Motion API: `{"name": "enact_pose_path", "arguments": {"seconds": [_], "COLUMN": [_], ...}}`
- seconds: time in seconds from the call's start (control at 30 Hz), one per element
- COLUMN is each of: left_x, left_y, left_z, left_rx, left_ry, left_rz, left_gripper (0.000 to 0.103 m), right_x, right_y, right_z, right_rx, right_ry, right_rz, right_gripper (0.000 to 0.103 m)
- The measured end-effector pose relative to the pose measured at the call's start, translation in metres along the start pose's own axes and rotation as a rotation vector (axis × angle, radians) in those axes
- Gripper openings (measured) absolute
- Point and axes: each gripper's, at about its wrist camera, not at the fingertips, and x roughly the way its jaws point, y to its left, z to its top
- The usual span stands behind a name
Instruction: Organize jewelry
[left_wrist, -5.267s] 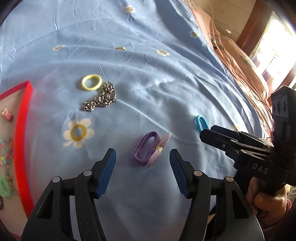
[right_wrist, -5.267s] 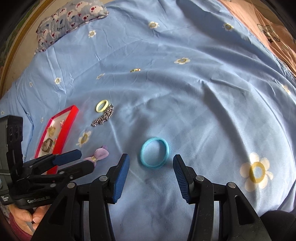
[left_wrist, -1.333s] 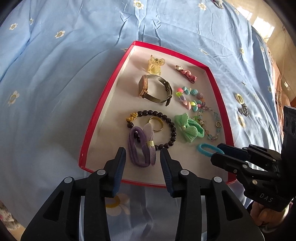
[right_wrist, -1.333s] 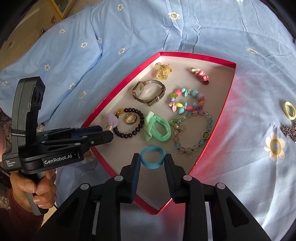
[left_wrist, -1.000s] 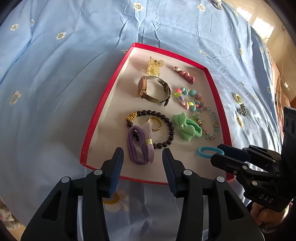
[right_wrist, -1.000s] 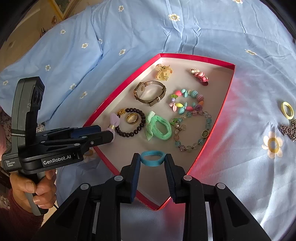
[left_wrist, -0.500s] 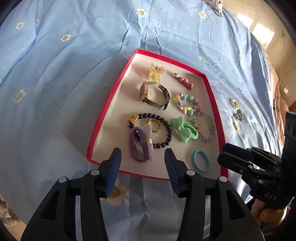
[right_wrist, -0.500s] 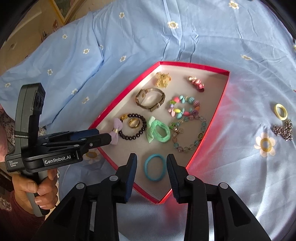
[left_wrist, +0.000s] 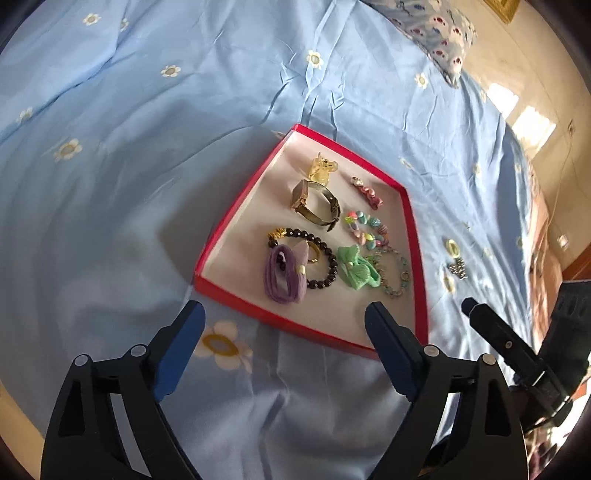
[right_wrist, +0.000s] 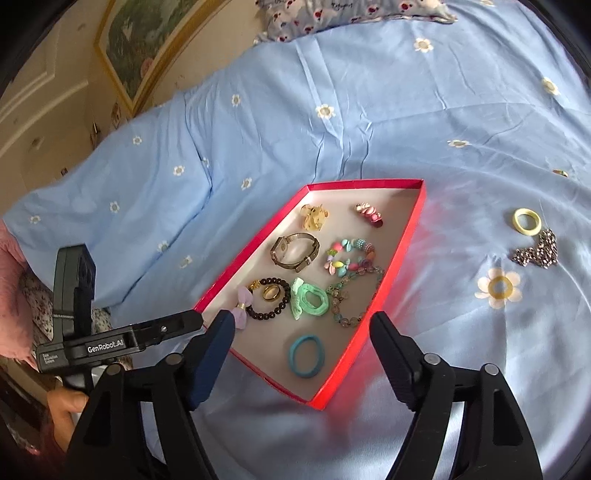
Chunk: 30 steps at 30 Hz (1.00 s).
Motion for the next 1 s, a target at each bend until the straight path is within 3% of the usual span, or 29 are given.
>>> {"name": "enact_pose_path", "arguments": {"seconds": [0.2,0.5,0.67,0.8,1.0], "left_x": [-0.006,-0.033,-0.056,-0.075,-0.061], "left_y": [-0.004,-0.017,-0.032,-0.047,-0.046], "left_z": [-0.014,-0.034,-0.036,-0.027,-0.025], "left_rx": [0.003,0.088,0.172,0.239,0.243], "left_ry": [-0.018,-0.135,-0.222,-0.307,-0.273], "left_rz": [0.037,0.105,0.135,0.152,0.184], "left_gripper": [0.09,0.09,0.099,0.103,0.103], "right_x": [-0.008,-0.023,-0.041,-0.058,-0.069], "right_y": [0.0,0.012,0.022,0.031,0.04], "right_z": [-0.013,-0.028,-0.02,-0.001,0.011], "right_rx": [-0.006,-0.1,-0.182,-0.243,-0.256], "right_ry": [-0.018,-0.031,-0.067,-0.07,-0.135], "right_rz": [-0.018,-0.076,-0.121,-0.056,-0.109], "right_gripper": [0.086,0.09,0.096,0.1,0.102]}}
